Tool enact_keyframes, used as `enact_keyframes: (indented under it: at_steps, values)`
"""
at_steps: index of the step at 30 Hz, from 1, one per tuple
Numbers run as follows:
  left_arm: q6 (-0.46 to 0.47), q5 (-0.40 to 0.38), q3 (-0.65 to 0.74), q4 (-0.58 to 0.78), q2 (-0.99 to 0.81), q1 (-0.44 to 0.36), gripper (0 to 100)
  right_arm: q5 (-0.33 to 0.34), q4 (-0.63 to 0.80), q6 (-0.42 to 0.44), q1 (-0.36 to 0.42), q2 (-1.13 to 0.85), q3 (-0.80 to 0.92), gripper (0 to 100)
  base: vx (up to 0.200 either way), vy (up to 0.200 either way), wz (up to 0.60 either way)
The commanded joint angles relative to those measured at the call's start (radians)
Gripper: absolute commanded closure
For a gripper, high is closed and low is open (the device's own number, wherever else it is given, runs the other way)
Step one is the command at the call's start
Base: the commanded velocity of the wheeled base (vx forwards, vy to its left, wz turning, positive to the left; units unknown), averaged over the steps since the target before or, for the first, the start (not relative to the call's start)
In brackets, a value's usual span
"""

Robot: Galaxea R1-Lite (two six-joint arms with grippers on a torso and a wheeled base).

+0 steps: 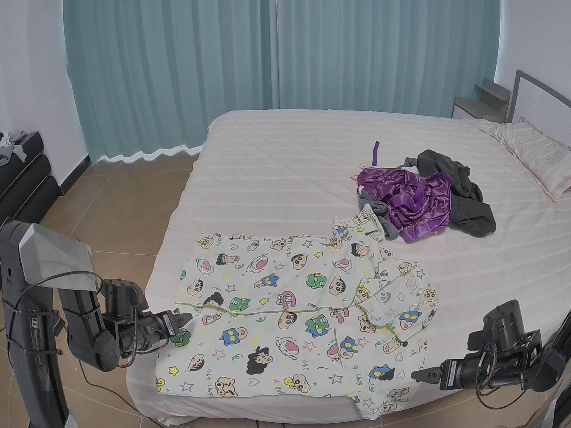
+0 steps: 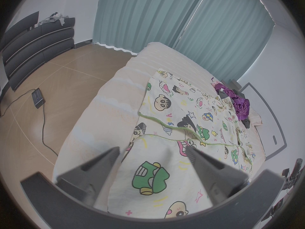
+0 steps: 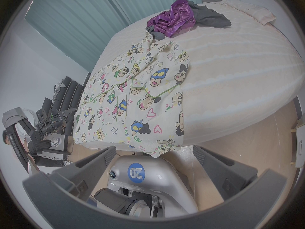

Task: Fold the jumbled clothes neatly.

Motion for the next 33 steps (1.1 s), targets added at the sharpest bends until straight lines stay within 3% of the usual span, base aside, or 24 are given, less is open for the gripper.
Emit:
enact_keyframes:
  at_steps: [1, 33]
  values:
    - [-0.001, -0.001, -0.005, 0.000, 0.014, 0.004, 100, 0.001, 0.000, 0.000, 0.000, 0.004, 0.000, 0, 0.000, 0.000, 0.00]
    - [-0.011, 0.013, -0.077, -0.008, -0.008, 0.082, 100, 0.000, -0.002, 0.000, -0.003, -0.002, 0.000, 0, 0.000, 0.000, 0.00]
